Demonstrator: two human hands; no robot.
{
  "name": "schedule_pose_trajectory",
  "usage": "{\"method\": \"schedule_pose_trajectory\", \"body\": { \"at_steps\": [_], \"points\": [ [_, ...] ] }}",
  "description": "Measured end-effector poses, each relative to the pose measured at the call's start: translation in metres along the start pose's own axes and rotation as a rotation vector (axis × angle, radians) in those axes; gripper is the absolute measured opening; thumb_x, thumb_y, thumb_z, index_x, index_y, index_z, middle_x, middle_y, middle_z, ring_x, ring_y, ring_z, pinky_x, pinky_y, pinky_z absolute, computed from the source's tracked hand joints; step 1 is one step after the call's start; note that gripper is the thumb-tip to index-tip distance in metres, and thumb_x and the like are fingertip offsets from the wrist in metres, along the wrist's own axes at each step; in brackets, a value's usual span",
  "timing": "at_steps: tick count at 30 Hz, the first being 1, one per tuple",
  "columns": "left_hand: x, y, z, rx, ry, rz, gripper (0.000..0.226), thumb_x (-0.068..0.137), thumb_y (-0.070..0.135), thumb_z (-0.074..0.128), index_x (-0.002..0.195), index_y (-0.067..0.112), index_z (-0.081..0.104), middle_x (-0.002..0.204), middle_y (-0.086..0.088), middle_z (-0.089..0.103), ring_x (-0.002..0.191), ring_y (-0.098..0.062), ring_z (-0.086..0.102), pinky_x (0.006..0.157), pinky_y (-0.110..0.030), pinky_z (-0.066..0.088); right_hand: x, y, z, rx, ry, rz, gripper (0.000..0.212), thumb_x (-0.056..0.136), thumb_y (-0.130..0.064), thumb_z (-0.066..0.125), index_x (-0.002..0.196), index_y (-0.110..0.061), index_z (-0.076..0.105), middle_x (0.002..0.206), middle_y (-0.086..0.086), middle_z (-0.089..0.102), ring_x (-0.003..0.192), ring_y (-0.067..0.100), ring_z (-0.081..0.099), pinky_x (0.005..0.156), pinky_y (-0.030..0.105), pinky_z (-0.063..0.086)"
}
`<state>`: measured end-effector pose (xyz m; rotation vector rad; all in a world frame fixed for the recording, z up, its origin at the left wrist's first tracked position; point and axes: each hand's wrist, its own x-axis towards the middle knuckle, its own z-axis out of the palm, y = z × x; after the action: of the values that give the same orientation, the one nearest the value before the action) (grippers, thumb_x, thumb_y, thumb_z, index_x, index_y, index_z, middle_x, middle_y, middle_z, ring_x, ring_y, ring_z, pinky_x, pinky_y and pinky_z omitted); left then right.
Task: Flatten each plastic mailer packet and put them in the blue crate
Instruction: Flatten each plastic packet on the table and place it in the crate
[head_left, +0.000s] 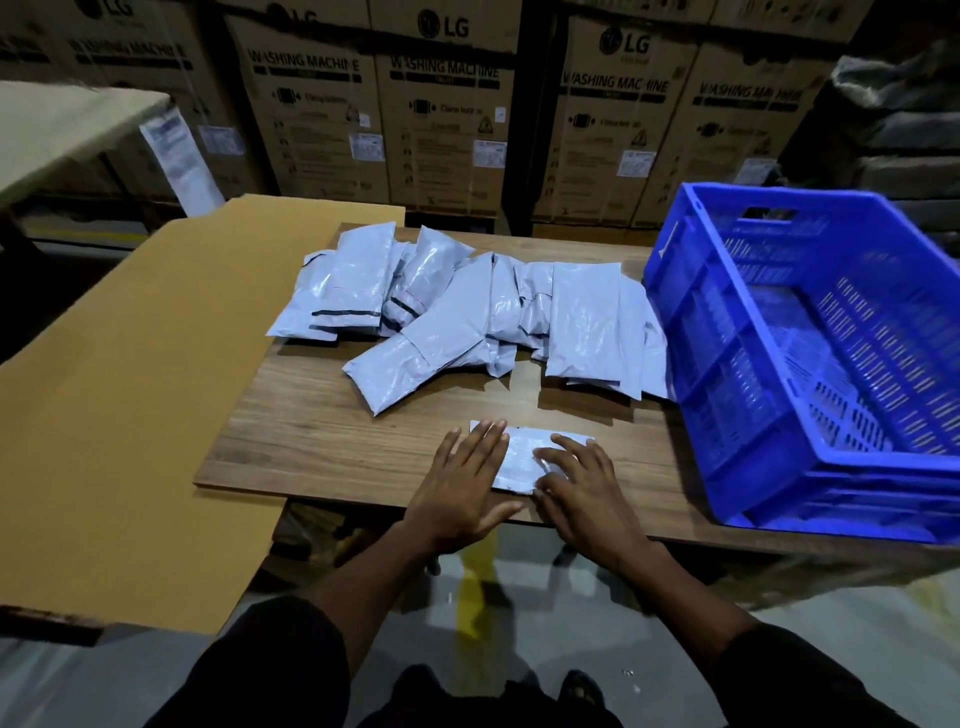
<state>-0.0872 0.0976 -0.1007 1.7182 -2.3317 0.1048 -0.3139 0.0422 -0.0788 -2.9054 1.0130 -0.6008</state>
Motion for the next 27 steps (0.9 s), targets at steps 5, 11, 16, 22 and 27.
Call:
{"method": "schedule_pose_trajectory", "body": {
  "at_steps": [5,11,16,22,27],
  "points": [
    [0.003,-0.014,-0.001,0.014,0.155,0.032,0.043,0.093,0.02,0.052,0.135,0.016,0.056,0.144,-0.008,0.057,0.136,-0.033,0.045,0.107,-0.055,0.037,0.007,-0.002,-0.015,-0.021,0.057,-0.066,0.023,0.099,-0.028,0.048,0.107,-0.017,0.066,0.142,0.005,0.055,0.136,0.033,0.047,0.114,0.059,0.025],
    [0.009,-0.023,-0.006,-0.097,0.198,-0.008,0.052,0.081,0.004,0.061,0.13,0.019,0.057,0.14,-0.008,0.059,0.13,-0.034,0.05,0.101,-0.051,0.041,0.002,0.015,-0.02,-0.187,-0.072,-0.523,0.033,0.092,-0.016,0.06,0.123,-0.028,0.067,0.146,-0.011,0.052,0.143,0.038,0.035,0.107,0.069,0.03],
    [0.016,-0.014,-0.022,-0.147,0.304,-0.11,0.043,0.096,0.02,0.049,0.139,0.012,0.051,0.152,-0.011,0.046,0.138,-0.032,0.044,0.105,-0.055,0.042,0.035,0.016,-0.047,-0.004,0.011,-0.338,0.02,0.092,-0.029,0.058,0.099,-0.021,0.075,0.11,0.001,0.072,0.099,0.028,0.068,0.069,0.035,0.057],
    [0.019,0.0,-0.04,-0.249,0.462,-0.303,0.06,0.101,0.033,0.047,0.153,0.01,0.029,0.16,-0.016,0.03,0.145,-0.034,0.034,0.115,-0.049,0.032,0.066,0.015,-0.065,0.764,-0.112,0.288,0.034,0.073,0.013,0.058,0.076,-0.016,0.075,0.084,-0.006,0.077,0.084,0.01,0.074,0.076,0.031,0.058],
    [0.012,0.0,-0.007,-0.111,0.213,-0.19,0.046,0.099,0.038,0.044,0.136,0.013,0.056,0.149,-0.013,0.046,0.135,-0.034,0.04,0.1,-0.054,0.045,0.075,0.035,-0.054,0.727,-0.371,0.392,0.019,0.08,0.002,0.067,0.08,-0.014,0.077,0.087,-0.003,0.077,0.088,0.014,0.073,0.085,0.041,0.058]
  ]
}}
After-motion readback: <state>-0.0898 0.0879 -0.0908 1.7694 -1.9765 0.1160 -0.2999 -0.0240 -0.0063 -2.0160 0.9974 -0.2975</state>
